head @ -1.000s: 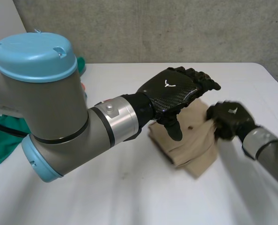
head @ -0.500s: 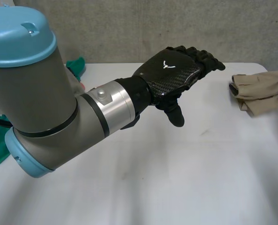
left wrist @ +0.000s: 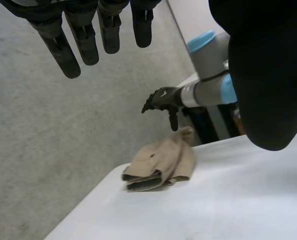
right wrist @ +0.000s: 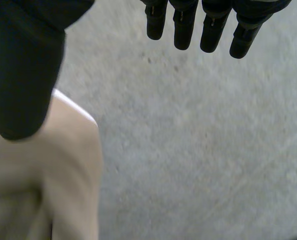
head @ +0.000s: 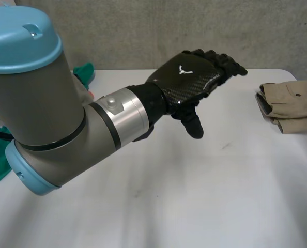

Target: Fold the laundry.

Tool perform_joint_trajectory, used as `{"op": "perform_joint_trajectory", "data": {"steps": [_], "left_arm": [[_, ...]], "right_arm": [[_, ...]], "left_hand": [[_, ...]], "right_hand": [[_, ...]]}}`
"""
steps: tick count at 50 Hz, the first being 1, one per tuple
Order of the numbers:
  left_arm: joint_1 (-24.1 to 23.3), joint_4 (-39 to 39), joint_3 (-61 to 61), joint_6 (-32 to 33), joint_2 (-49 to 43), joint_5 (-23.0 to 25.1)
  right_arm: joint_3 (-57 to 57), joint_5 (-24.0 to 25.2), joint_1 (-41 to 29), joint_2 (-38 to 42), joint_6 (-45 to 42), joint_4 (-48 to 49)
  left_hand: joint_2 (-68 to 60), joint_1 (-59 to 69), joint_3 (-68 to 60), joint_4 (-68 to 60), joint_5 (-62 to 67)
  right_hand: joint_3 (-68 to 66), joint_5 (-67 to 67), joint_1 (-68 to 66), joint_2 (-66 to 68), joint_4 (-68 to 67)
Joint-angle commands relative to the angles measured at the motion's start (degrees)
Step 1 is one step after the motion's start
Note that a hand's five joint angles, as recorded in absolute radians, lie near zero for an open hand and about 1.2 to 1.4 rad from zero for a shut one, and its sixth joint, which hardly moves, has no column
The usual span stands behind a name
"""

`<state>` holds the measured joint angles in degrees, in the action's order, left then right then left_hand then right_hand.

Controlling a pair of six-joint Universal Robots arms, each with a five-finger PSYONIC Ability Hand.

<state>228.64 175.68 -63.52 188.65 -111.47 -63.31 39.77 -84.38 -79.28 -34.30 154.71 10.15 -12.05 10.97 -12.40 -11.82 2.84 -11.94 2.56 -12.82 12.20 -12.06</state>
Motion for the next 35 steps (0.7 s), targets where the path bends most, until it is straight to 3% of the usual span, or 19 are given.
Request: {"op": "perform_joint_trajectory", "data": {"steps": [1,4,6,10,12,17,20,23,26,28,31,34,35], "left_arm": [[2.33,3.16,0.85,0.66,0.73,-9.43],[5.23,6.07,1.20,1.54,1.16,-15.86],[10.06,8.35,1.38,3.73,1.08,-21.40],[19.73,9.33,2.60,10.58,-0.67,-25.28],[24.90,9.68,3.74,17.06,-5.04,-25.20],[31.86,12.66,8.75,28.51,-15.95,-23.89],[34.93,14.94,12.26,33.69,-24.11,-18.81],[37.83,16.53,16.12,35.03,-30.71,-12.22],[39.43,17.59,18.86,35.03,-34.60,-9.64],[39.87,18.73,21.06,34.94,-37.06,-9.20],[39.00,21.35,20.72,33.37,-37.33,-9.29],[36.98,23.47,18.44,29.77,-34.62,-9.73],[35.14,24.70,15.73,26.02,-29.82,-10.25]], "right_arm": [[36.66,13.00,-4.30,-23.26,0.34,25.52],[47.36,19.75,-5.62,-29.04,0.25,27.82],[51.44,23.20,-6.33,-31.70,0.33,26.95],[59.00,29.09,-8.79,-39.17,-1.07,19.84],[60.68,29.72,-10.02,-40.15,-4.40,11.95],[61.65,29.45,-10.46,-40.32,-15.03,-2.74],[62.09,29.80,-10.55,-40.06,-20.40,-8.64],[62.53,29.45,-10.90,-39.97,-22.52,-10.23],[62.88,29.36,-11.43,-39.80,-22.43,-10.23],[63.06,29.36,-11.25,-39.80,-22.34,-10.23],[63.32,29.54,-11.08,-39.80,-21.29,-9.88],[63.41,29.28,-11.08,-40.15,-19.01,-8.83],[63.41,29.02,-11.08,-40.50,-18.05,-8.31]], "left_hand": [[-0.18,1.27,0.16,-0.41,-0.60],[-0.35,1.43,0.00,-0.58,-0.44],[-0.68,1.77,-0.34,-0.92,-0.10],[-1.53,2.61,-1.18,-1.76,0.74],[-1.69,2.78,-1.35,-1.93,0.91],[-1.69,2.78,-1.35,-1.93,0.91],[-1.53,2.61,-1.18,-1.76,0.74],[-1.53,2.61,-1.18,-1.76,0.74],[-3.37,4.45,-3.02,-3.60,2.58],[-24.97,26.05,-24.62,-25.20,24.18],[-67.82,68.90,-67.47,-68.05,67.03],[-67.95,69.03,-67.60,-68.18,67.16],[-67.95,69.03,-67.60,-68.18,67.16]], "right_hand": [[1.94,-2.56,2.82,-2.20,2.06],[1.94,-2.56,2.82,-2.20,2.06],[1.94,-2.56,2.82,-2.20,2.06],[1.94,-2.56,2.82,-2.20,2.06],[1.94,-2.56,2.82,-2.20,2.06],[1.94,-2.56,2.82,-2.20,2.06],[1.94,-2.56,2.82,-2.20,2.06],[1.94,-2.56,2.82,-2.20,2.06],[1.94,-2.56,2.82,-2.20,2.06],[1.94,-2.56,2.82,-2.20,2.06],[1.94,-2.56,2.82,-2.20,2.06],[1.94,-2.56,2.82,-2.20,2.06],[1.94,-2.56,2.82,-2.20,2.06]]}}
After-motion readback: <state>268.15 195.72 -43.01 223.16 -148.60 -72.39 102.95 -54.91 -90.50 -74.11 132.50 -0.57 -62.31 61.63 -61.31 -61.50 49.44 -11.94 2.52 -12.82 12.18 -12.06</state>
